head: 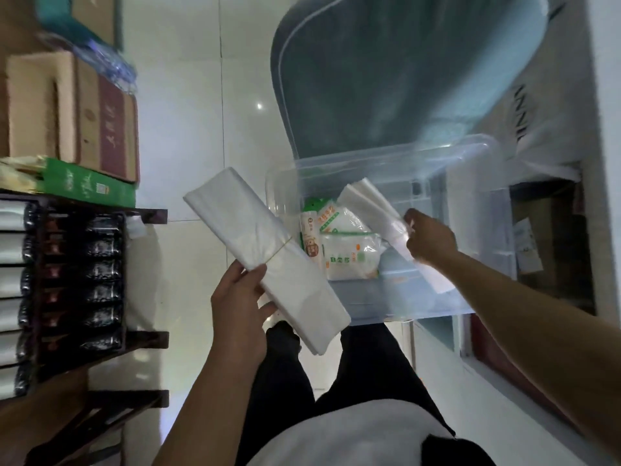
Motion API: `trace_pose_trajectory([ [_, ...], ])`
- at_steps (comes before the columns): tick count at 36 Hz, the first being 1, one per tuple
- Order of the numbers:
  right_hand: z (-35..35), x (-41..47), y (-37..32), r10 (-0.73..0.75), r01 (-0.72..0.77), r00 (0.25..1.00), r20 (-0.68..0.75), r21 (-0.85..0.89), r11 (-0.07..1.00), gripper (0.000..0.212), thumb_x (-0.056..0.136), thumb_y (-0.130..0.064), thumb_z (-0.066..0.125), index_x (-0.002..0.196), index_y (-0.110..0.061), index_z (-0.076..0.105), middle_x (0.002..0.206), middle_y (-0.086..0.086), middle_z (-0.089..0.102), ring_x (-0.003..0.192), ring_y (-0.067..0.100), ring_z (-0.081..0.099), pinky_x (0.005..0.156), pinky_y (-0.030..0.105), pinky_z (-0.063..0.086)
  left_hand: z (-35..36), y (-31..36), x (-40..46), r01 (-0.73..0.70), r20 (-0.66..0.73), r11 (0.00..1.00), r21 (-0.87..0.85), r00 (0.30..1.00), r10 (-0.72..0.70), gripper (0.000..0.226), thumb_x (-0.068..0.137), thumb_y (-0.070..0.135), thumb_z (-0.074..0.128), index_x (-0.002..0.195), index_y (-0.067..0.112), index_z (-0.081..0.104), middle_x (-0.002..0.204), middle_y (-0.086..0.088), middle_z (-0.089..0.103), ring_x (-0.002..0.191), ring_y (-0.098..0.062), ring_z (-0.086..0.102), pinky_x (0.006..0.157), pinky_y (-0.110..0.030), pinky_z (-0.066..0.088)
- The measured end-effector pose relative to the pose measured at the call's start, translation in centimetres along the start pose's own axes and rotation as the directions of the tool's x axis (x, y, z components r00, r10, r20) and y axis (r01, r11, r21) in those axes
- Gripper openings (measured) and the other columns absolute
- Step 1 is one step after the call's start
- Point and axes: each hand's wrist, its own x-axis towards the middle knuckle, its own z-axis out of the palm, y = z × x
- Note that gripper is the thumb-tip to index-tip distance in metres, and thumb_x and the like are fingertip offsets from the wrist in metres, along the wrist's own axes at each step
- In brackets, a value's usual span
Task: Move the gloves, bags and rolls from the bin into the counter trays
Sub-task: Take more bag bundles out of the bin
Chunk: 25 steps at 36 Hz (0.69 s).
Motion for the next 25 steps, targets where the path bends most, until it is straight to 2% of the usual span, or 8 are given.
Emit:
trace_pose_trajectory([
  [3, -2.2, -5.0, -0.5, -0.004, 0.020, 0.993, -0.122, 0.135, 0.991, 0.022, 0.086, -0.010, 0.057, 0.097, -0.028, 0.052, 0.092, 0.006, 0.071, 0.079, 0.034, 0.065, 0.066, 0.033, 0.047, -0.8, 2.0, 0.2, 0.021, 0.133, 0.999, 0.038, 0.991, -0.026, 0.028, 0.089, 0.008, 0.061, 0.103, 0.027, 0.075, 0.092, 0.006, 0.076, 0.074, -0.008, 0.071, 0.059, -0.030, 0.055],
  [7, -4.5, -12.6, -2.5, 0.056, 0.045, 0.969, -0.241, 0.394, 0.918, 0.008, 0.093, -0.023, 0.061, 0.096, -0.029, 0.056, 0.090, -0.001, 0.069, 0.082, 0.026, 0.067, 0.077, 0.040, 0.055, -2.3, 4.4, 0.3, 0.003, 0.284, 0.995, 0.105, 0.958, -0.032, 0.029, 0.089, 0.009, 0.061, 0.094, 0.032, 0.078, 0.095, 0.006, 0.078, 0.079, -0.010, 0.073, 0.061, -0.032, 0.058],
  [10, -5.1, -18.1, -4.5, 0.151, 0.040, 0.943, -0.298, 0.549, 0.835, 0.008, 0.092, -0.028, 0.065, 0.098, -0.026, 0.060, 0.091, -0.003, 0.070, 0.085, 0.019, 0.068, 0.078, 0.038, 0.054, -3.9, 5.8, 0.6, -0.027, 0.382, 0.989, 0.148, 0.924, -0.032, 0.029, 0.089, 0.010, 0.062, 0.106, 0.030, 0.075, 0.098, 0.006, 0.078, 0.078, -0.009, 0.073, 0.058, -0.028, 0.056],
  [14, -4.4, -24.8, -7.1, 0.324, 0.025, 0.888, -0.325, 0.739, 0.673, 0.018, 0.085, -0.015, 0.073, 0.090, -0.030, 0.064, 0.081, -0.007, 0.073, 0.075, 0.011, 0.071, 0.068, 0.029, 0.054, -6.0, 7.1, 0.9, -0.094, 0.479, 0.969, 0.227, 0.878, -0.027, 0.029, 0.089, 0.009, 0.063, 0.108, 0.027, 0.075, 0.097, 0.005, 0.078, 0.081, -0.011, 0.072, 0.069, -0.035, 0.058],
  [17, -3.2, -28.8, -8.9, 0.457, 0.025, 0.831, -0.317, 0.842, 0.539, 0.029, 0.081, -0.004, 0.072, 0.087, -0.032, 0.068, 0.077, -0.006, 0.074, 0.066, 0.006, 0.070, 0.058, 0.021, 0.051, -7.0, 7.3, 0.8, -0.133, 0.542, 0.954, 0.270, 0.840, -0.037, 0.028, 0.090, 0.008, 0.062, 0.104, 0.027, 0.076, 0.090, 0.006, 0.077, 0.075, -0.007, 0.071, 0.078, -0.038, 0.057],
  [21, -2.0, -33.1, -10.9, 0.594, 0.085, 0.725, -0.350, 0.901, 0.426, 0.039, 0.082, 0.003, 0.068, 0.086, -0.036, 0.068, 0.086, -0.003, 0.074, 0.067, 0.002, 0.069, 0.053, 0.013, 0.050, -7.4, 7.0, -0.4, -0.149, 0.601, 0.937, 0.316, 0.795, -0.076, 0.027, 0.090, 0.004, 0.062, 0.093, 0.026, 0.077, 0.087, 0.004, 0.076, 0.080, -0.012, 0.069, 0.072, -0.033, 0.058],
  [25, -1.5, -37.3, -11.6, 0.677, 0.129, 0.635, -0.373, 0.915, 0.383, 0.036, 0.083, 0.004, 0.067, 0.085, -0.032, 0.066, 0.082, -0.009, 0.072, 0.065, -0.002, 0.066, 0.053, 0.011, 0.049, -7.2, 5.8, -2.8, -0.192, 0.678, 0.910, 0.368, 0.725, -0.121, 0.027, 0.089, 0.004, 0.062, 0.094, 0.026, 0.079, 0.099, -0.003, 0.072, 0.088, -0.018, 0.065, 0.067, -0.033, 0.058],
])
